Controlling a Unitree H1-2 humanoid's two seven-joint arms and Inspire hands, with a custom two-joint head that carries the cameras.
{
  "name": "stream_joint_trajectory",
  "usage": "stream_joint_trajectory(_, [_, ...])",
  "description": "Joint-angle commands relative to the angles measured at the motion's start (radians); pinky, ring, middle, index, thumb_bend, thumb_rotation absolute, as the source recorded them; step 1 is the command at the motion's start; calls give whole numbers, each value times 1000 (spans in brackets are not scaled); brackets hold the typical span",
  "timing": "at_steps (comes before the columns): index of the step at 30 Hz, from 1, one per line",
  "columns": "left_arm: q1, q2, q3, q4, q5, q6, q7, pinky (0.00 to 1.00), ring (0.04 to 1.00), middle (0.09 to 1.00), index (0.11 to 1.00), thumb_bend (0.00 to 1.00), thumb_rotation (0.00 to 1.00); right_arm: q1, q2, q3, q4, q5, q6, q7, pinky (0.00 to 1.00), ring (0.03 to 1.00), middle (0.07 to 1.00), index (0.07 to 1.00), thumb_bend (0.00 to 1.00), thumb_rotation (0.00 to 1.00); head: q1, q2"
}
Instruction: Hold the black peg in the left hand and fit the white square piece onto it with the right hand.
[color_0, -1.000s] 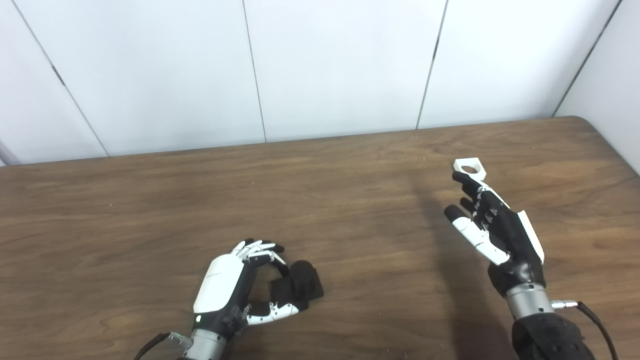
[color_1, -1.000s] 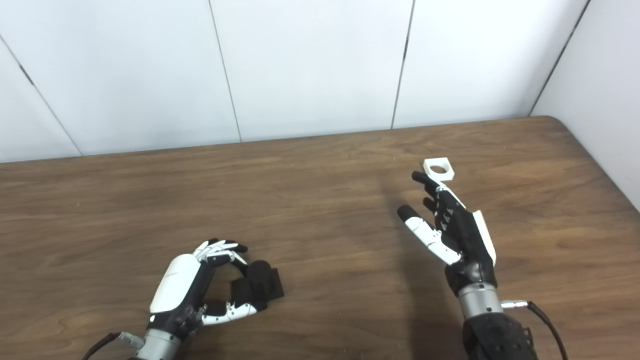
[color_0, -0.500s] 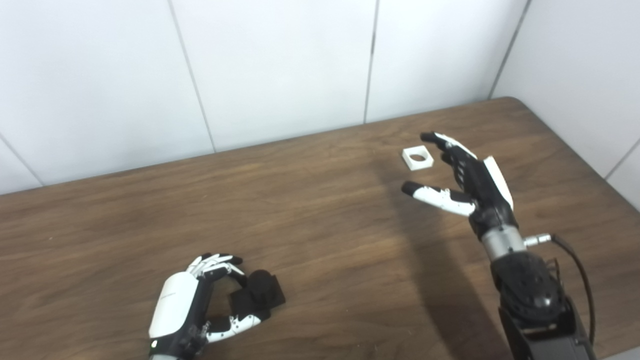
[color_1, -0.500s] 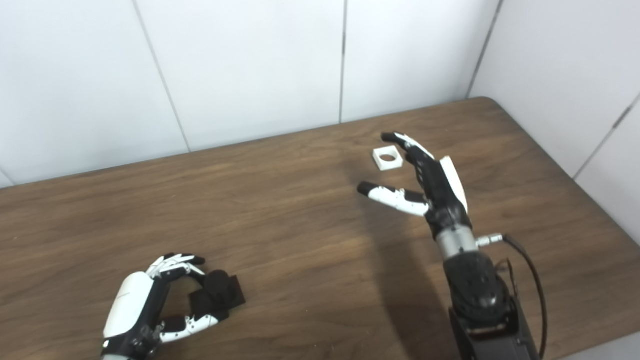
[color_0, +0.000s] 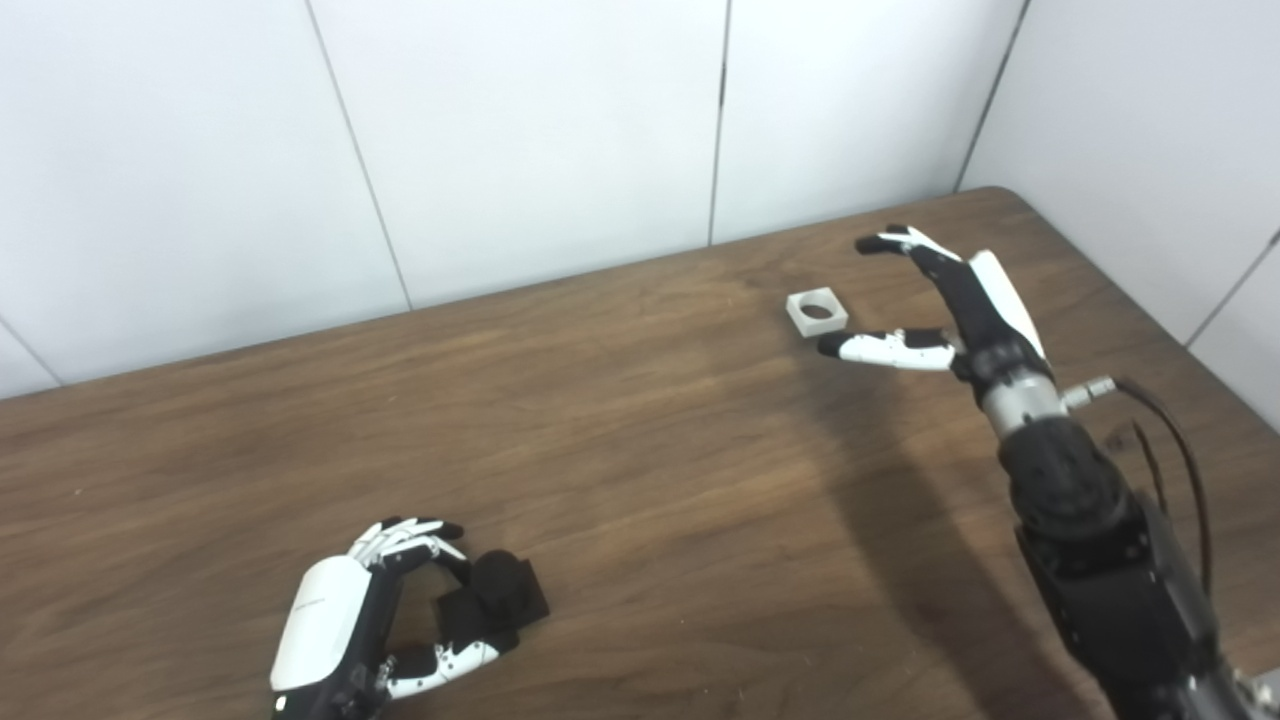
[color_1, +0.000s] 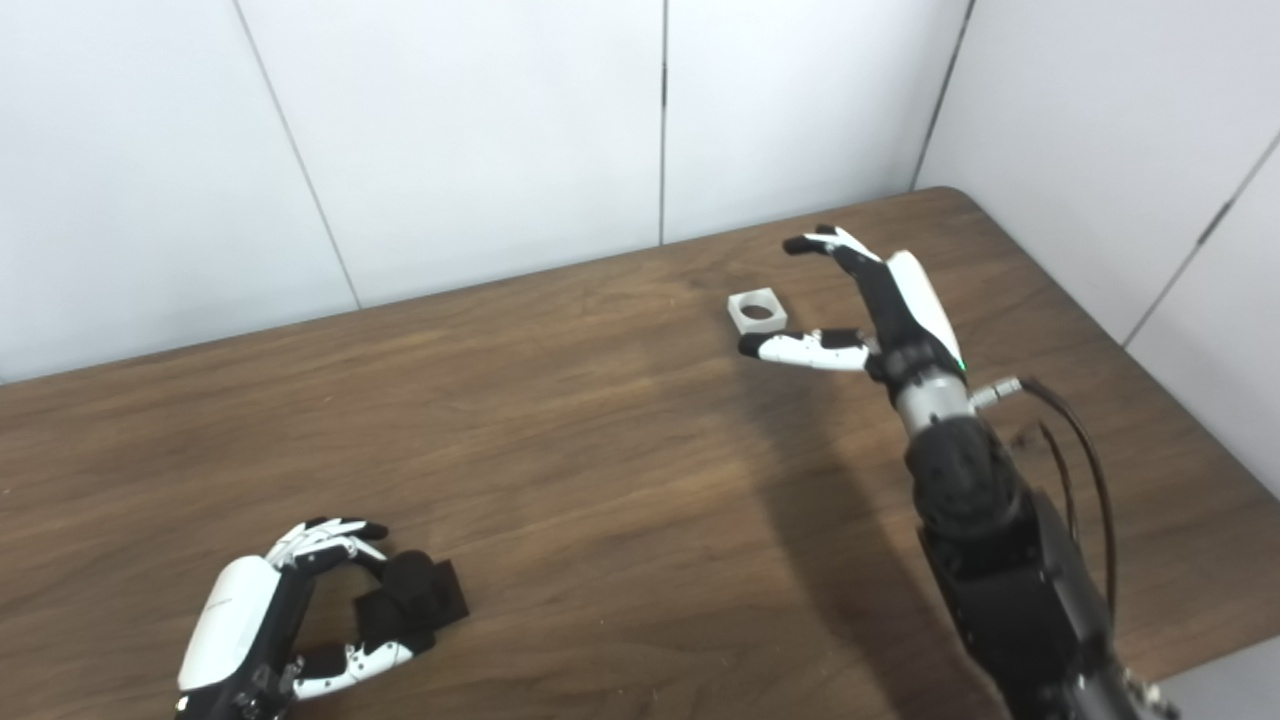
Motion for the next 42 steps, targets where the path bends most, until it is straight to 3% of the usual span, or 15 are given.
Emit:
stream_joint_trajectory(1, [5,17,8,7,-1,10,-11,898,819,759,486,519,44,-70,-56,8,11,-45,3,19,934,973,963,757,878,295,-1,0])
stream_joint_trajectory(5, [6,18,10,7,-2,7,-11,891,812,757,486,519,44,-125,-104,51,78,-74,-6,64,918,998,975,745,884,234,-10,2])
stream_joint_trajectory(9, [6,16,12,7,-7,2,-8,888,808,754,486,519,43,-186,-155,118,156,-130,-7,113,989,1000,983,742,901,240,-13,3])
stream_joint_trajectory(17, [7,13,9,8,-7,-3,-9,892,807,753,486,519,43,-304,-217,235,275,-224,4,212,1000,1000,995,760,899,229,-13,7])
stream_joint_trajectory(24, [11,12,7,4,-3,3,-13,893,804,751,486,519,43,-394,-232,306,361,-303,5,277,1000,1000,985,745,896,197,-11,10])
stream_joint_trajectory(30, [14,13,4,0,6,1,-10,894,803,751,486,520,44,-455,-231,347,441,-348,-24,284,1000,1000,973,760,878,208,-9,14])
stream_joint_trajectory(42, [20,8,0,-10,10,10,-14,898,808,755,486,520,44,-532,-230,393,579,-375,-54,309,1000,1000,946,728,887,210,-2,20])
